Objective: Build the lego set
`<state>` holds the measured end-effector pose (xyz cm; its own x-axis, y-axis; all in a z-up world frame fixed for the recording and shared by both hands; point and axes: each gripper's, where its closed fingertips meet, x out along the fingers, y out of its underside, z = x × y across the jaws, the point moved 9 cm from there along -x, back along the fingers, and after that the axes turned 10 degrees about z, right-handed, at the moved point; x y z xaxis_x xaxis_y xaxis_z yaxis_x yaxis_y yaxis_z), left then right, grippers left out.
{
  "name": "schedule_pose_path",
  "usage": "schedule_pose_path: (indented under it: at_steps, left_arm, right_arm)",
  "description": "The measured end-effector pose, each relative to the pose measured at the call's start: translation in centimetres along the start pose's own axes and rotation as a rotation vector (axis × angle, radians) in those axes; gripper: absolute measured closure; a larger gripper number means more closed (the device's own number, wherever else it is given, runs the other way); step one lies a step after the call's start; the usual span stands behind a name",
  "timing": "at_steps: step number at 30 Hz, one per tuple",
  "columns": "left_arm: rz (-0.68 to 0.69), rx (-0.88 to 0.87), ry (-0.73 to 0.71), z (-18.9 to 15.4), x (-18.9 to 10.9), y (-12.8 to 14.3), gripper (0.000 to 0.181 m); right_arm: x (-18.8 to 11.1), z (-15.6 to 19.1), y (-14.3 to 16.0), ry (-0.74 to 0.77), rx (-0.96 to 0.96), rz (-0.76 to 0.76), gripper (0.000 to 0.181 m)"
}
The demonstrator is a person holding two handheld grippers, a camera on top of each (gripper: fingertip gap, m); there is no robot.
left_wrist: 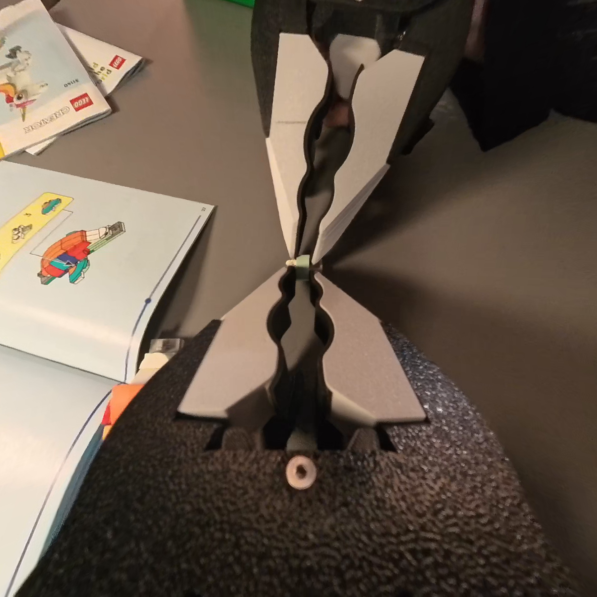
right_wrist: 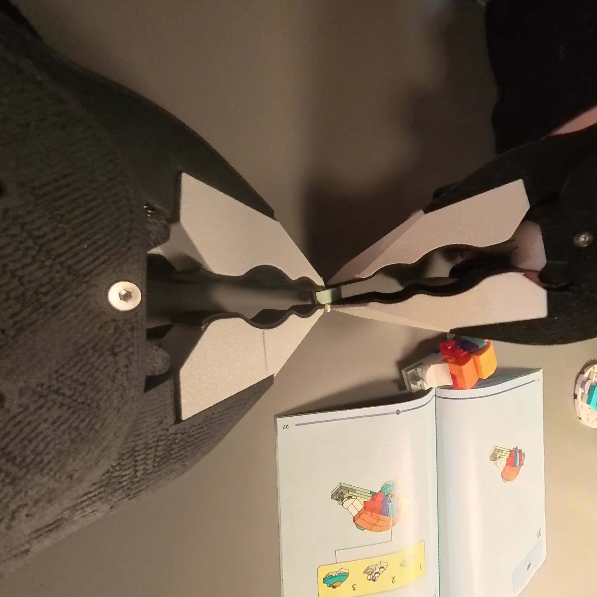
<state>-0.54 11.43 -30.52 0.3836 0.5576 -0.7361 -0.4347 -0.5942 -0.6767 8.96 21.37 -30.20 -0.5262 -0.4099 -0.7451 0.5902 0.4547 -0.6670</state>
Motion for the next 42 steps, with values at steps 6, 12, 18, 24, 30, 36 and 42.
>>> schedule_pose_path:
  at_steps: [6,12,18,24,30,36,42]
  left_arm:
    - [-0.013,0.007,-0.041,-0.36,-0.22,-0.16,0.147]
    - [0.031,-0.021,-0.06,-0.73,0.39,-0.48,0.133]
    - [0.033,-0.049,-0.049,-0.61,0.45,-0.47,0.141]
    - [0.043,-0.015,-0.027,-0.81,0.41,-0.49,0.152]
    - [0.06,-0.003,-0.052,-0.82,0.43,-0.7,0.155]
    - [0.068,-0.057,-0.031,-0.69,0.45,-0.65,0.155]
    - [0.069,-0.077,-0.021,-0.73,0.45,-0.63,0.157]
  right_arm:
    - [-0.01,0.0,0.01,0.001,0.0,0.0,0.175]
    - [0.0,0.05,0.0,0.004,-0.005,0.0,0.175]
    - [0.0,0.08,-0.01,0.003,-0.008,0.0,0.175]
    - [0.01,0.15,0.0,0.003,-0.016,0.001,0.175]
    - [0.02,0.22,-0.01,0.001,-0.024,0.001,0.175]
    - [0.02,0.25,-0.01,0.005,-0.028,0.001,0.175]
    - [0.03,0.29,-0.02,0.008,-0.033,0.001,0.175]
